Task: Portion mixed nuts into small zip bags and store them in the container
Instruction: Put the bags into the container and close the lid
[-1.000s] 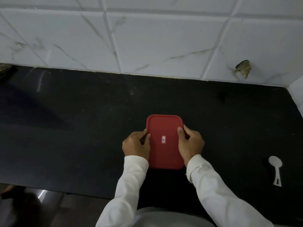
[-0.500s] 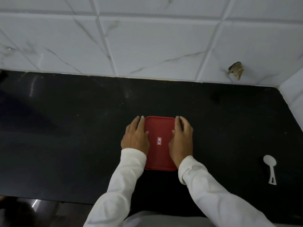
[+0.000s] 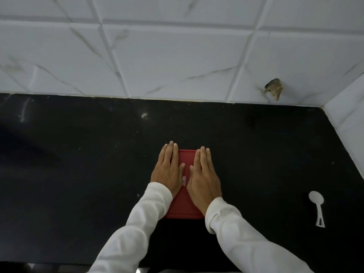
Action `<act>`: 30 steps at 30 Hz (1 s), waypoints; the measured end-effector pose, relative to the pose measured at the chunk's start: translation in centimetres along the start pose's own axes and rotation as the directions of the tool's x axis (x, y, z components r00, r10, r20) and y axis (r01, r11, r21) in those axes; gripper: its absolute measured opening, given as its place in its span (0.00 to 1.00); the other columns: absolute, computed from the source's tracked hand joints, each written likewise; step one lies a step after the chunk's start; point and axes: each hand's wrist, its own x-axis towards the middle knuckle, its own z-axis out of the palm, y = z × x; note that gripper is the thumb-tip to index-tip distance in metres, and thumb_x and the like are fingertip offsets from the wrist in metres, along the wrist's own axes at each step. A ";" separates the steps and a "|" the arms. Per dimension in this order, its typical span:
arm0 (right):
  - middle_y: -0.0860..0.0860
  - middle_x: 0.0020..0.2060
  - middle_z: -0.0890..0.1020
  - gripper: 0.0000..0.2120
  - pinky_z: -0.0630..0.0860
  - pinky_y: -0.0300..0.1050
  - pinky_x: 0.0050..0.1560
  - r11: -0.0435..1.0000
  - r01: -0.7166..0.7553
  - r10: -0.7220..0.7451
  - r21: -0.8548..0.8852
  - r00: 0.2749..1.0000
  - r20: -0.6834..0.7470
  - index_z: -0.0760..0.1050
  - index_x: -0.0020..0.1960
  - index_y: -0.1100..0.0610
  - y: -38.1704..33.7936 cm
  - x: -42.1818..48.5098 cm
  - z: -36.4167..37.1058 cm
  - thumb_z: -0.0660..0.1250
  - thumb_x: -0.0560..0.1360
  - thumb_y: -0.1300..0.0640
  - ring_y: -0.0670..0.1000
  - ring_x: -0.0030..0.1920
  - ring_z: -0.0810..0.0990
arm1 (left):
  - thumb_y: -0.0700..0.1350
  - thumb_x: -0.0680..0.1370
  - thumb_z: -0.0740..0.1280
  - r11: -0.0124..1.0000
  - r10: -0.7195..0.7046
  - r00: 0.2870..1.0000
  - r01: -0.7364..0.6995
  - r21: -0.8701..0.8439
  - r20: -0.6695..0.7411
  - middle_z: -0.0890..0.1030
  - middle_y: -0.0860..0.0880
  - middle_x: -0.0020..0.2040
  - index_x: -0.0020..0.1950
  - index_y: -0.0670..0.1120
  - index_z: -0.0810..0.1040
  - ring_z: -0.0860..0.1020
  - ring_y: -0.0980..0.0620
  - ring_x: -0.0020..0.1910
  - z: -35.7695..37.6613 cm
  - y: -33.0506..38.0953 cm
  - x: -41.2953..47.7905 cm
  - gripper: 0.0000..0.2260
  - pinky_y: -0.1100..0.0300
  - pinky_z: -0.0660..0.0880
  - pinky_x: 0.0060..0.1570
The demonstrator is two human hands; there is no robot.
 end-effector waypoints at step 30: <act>0.56 0.77 0.35 0.30 0.44 0.58 0.77 0.988 0.058 -0.038 -0.140 0.990 0.138 0.35 0.77 0.61 0.1 -0.9 -0.7 0.38 0.81 0.46 0.54 0.76 0.33 | 0.56 0.82 0.39 0.992 -0.065 0.980 0.044 0.115 0.186 0.33 0.49 0.79 0.79 0.45 0.34 0.34 0.51 0.77 -1.3 1.4 -2.3 0.28 0.41 0.43 0.76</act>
